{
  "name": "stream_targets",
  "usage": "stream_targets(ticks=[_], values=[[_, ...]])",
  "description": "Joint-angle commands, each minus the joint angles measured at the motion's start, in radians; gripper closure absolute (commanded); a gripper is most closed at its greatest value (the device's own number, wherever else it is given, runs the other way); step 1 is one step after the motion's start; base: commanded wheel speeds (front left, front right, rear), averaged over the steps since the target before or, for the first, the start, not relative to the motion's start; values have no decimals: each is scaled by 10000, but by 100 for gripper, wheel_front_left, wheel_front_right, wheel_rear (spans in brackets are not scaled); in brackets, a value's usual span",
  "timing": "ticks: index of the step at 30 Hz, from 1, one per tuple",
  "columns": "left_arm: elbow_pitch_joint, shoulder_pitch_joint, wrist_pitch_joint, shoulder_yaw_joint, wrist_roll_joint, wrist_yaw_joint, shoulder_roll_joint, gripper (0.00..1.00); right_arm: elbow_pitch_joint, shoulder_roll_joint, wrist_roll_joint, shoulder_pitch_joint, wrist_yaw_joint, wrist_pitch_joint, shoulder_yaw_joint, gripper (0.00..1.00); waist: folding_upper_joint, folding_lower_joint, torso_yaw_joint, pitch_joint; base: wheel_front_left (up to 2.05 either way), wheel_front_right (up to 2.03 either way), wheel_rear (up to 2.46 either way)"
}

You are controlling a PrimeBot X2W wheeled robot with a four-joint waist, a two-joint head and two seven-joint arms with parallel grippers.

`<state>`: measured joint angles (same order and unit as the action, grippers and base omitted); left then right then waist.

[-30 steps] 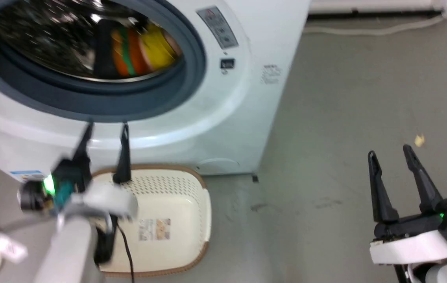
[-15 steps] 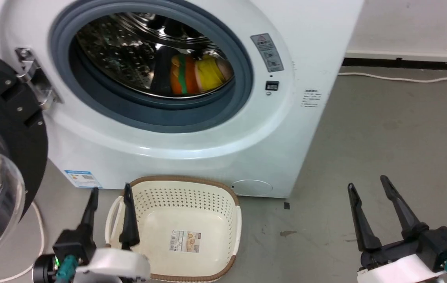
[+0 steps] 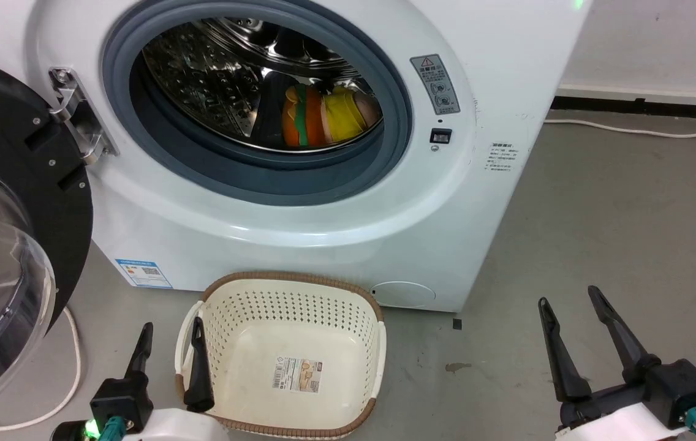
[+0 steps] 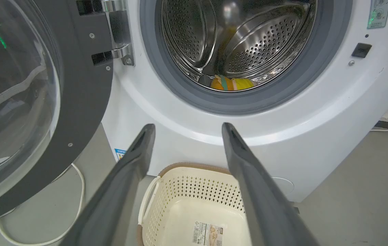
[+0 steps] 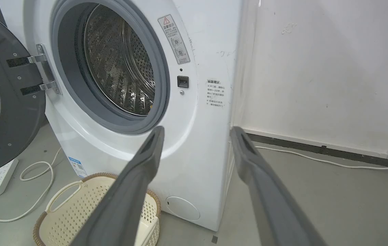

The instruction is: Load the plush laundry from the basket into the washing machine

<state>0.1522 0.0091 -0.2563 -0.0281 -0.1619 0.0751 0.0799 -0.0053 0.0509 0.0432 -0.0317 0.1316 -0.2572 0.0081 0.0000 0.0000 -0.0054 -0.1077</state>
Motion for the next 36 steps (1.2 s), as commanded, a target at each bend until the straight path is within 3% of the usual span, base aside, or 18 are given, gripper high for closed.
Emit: stream_targets(ticks=[1,36], values=[[44,18,-54,64,95,-115,10,100,31,2,-41,-44,-9,-46,21,100,0,0,-2,-29,0,0,0],[-346,-22,626,108,400,-237,-74,100,10,-2,-104,78,-2,620,-20,100,0,0,15,244,0,0,0]])
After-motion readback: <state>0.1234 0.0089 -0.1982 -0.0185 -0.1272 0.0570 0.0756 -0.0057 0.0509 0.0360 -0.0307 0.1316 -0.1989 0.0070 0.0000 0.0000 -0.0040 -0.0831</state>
